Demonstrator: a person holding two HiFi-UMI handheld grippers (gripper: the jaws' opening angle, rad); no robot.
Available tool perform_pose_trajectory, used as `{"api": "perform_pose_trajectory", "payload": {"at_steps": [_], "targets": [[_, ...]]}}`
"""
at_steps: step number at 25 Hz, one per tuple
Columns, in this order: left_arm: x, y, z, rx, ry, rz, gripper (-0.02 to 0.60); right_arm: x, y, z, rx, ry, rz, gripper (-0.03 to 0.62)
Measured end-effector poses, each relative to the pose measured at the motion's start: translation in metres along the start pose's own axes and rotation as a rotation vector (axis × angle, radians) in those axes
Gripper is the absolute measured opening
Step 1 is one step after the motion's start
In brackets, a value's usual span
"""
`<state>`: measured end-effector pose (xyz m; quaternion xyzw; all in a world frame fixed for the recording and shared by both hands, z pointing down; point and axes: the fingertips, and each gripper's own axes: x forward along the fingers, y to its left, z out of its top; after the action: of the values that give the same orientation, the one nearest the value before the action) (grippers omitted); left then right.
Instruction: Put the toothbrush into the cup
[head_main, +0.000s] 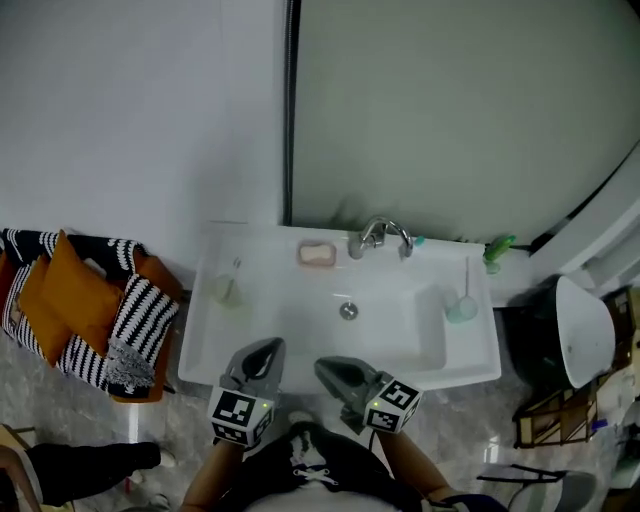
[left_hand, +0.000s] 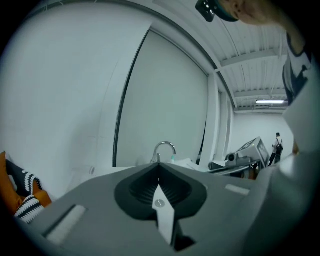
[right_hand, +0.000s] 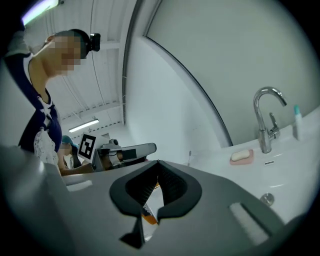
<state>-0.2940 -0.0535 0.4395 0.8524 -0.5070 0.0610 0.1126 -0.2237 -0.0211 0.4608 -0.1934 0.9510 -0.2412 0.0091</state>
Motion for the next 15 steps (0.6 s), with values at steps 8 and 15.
{"api": "perform_pose_trajectory", "payload": {"at_steps": [8, 15], "targets": [[-0.016, -0.059, -0.026, -0.006, 0.014, -0.109, 0.000, -0.077, 0.019, -0.018, -0.008, -0.027, -0.180, 0.003], [-0.010, -0.107, -0.034, 0.001, 0.016, -0.176, 0.000, -0.142, 0.019, -0.015, -0.020, -0.056, -0.315, 0.005]]}}
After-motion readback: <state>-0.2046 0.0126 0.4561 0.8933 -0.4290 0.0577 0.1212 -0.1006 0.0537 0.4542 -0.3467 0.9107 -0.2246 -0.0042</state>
